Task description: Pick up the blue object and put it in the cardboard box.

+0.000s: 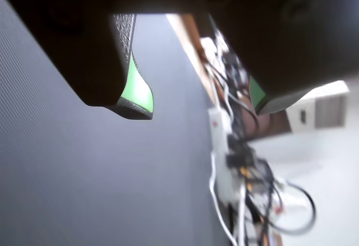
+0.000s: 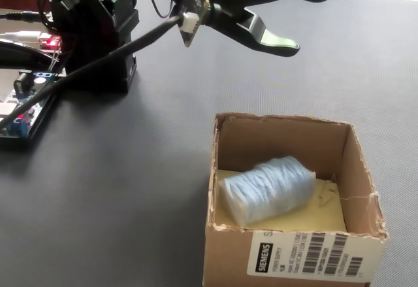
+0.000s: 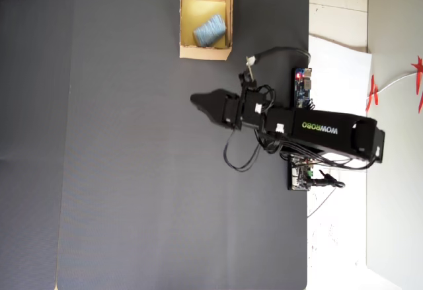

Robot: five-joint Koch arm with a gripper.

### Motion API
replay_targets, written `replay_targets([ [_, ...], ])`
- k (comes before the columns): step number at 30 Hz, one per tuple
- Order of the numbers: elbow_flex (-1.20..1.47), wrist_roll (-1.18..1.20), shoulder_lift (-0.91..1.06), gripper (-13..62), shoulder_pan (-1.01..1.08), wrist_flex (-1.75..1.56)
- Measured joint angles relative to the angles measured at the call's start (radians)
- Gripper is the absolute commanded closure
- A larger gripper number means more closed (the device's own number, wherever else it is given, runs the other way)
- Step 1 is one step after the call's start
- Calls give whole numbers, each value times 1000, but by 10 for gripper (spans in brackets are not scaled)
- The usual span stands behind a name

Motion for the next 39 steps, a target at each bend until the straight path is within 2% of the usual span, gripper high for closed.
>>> replay_targets([
  [6, 144, 8, 54, 152, -129, -2],
  [14, 288, 15, 57, 151, -147, 0],
  [21, 288, 18, 57, 151, -149, 152],
  [39, 290, 18, 57, 151, -147, 160],
])
